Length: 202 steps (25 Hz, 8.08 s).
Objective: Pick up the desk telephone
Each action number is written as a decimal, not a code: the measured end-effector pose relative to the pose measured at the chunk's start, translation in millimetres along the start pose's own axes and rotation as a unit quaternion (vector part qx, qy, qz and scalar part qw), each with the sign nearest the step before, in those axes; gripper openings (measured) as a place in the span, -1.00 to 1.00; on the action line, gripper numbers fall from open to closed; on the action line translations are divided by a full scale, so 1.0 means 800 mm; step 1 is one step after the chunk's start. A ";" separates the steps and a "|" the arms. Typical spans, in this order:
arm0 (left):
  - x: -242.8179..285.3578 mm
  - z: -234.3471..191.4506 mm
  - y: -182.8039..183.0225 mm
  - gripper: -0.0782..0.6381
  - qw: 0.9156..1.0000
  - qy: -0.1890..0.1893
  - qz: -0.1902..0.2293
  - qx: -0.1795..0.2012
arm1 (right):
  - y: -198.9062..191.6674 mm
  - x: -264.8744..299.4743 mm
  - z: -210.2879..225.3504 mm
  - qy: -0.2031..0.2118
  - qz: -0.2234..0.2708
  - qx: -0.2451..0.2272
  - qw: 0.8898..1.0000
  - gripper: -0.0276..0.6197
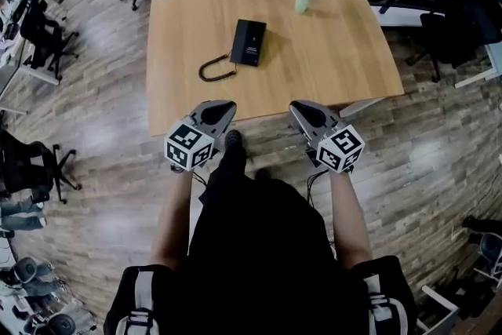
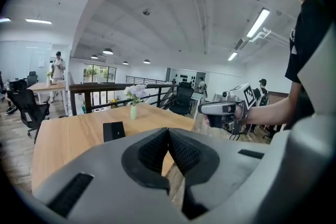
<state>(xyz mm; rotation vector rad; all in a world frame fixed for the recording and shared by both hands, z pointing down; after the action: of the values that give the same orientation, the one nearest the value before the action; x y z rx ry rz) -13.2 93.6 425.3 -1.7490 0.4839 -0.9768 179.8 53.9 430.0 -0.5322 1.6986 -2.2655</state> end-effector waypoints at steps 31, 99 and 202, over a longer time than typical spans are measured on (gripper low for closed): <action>0.074 -0.149 0.024 -0.72 0.998 -0.057 -0.010 -0.029 | -0.007 0.085 0.075 -0.074 -0.043 0.038 0.996 -0.83; 0.281 -0.363 -0.120 -0.37 0.958 -0.165 -0.199 -0.121 | -0.161 0.333 0.260 -0.079 -0.208 0.148 0.964 -0.72; 0.223 -0.275 -0.071 0.04 0.964 -0.178 -0.153 -0.126 | -0.113 0.312 0.151 -0.035 -0.177 0.212 0.960 -0.31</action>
<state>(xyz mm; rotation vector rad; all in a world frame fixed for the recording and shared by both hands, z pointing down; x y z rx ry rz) -90.8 -140.1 576.7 -2.2230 0.1091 -0.8065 9.4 -128.5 579.8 -0.8524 1.0953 -2.7161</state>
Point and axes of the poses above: the fingertips, and each gripper's own axes: x forward along the fingers, z to its right, y out of its top, the point moved 4 cm from there along -x, backward along the fingers, and after that the axes turned 1 degree about -x, right-handed, at the moved point
